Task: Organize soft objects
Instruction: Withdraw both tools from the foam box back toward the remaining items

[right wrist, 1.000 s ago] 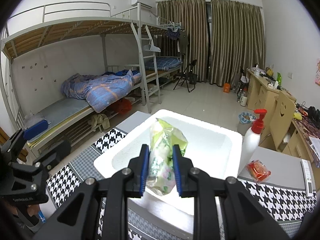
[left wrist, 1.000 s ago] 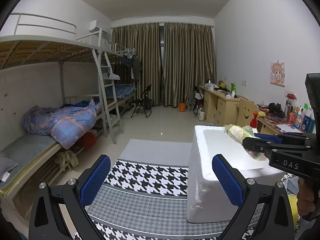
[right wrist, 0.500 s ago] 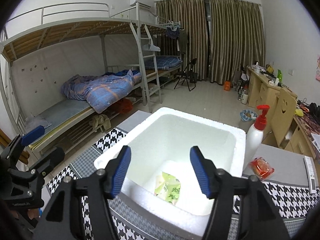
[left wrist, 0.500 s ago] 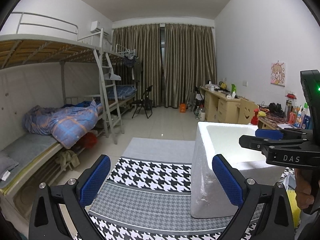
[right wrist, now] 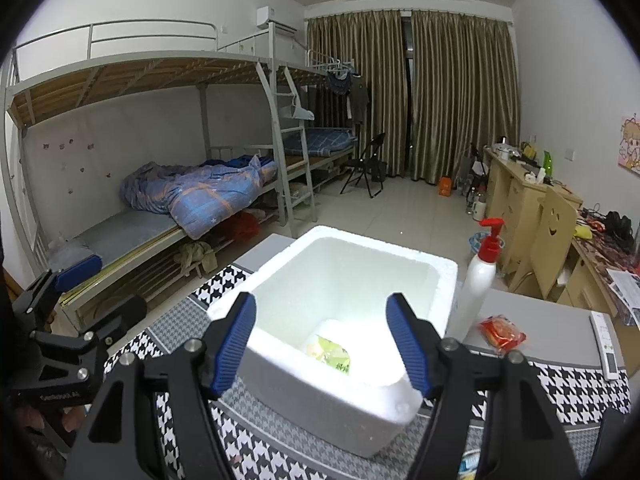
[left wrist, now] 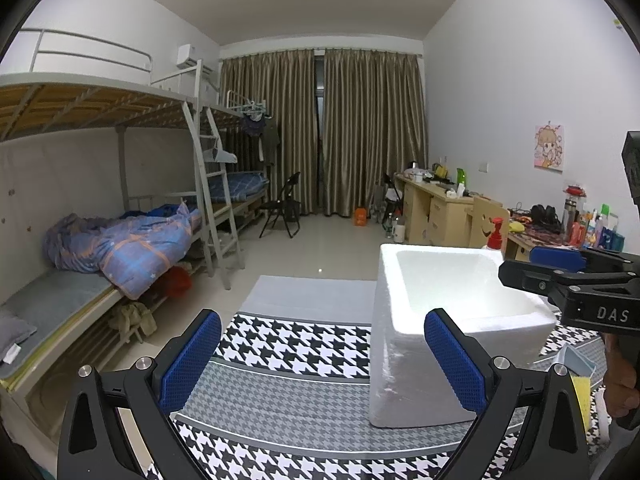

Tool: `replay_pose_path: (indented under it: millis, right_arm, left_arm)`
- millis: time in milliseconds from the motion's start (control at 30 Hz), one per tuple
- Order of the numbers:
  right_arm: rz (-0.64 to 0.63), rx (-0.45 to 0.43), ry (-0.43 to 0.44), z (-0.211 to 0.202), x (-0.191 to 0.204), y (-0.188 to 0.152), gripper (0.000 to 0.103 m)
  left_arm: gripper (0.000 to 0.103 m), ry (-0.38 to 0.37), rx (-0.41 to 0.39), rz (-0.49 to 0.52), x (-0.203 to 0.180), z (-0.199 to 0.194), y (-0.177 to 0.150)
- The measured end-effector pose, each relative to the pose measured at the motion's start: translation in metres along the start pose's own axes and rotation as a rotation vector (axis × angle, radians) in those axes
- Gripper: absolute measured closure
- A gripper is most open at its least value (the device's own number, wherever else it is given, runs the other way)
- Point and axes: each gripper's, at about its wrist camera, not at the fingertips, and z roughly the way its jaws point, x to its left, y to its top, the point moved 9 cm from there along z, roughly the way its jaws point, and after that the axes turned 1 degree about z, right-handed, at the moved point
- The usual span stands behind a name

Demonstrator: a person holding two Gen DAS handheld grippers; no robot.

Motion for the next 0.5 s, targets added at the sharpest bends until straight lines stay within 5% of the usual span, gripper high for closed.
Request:
replay_pose_path:
  millis: [500]
  right_arm:
    - [-0.025,-0.095,-0.006,-0.044,0.0,-0.008,0.009]
  left_arm:
    - [0.001,-0.038,-0.019,0.018,-0.021,-0.027,-0.003]
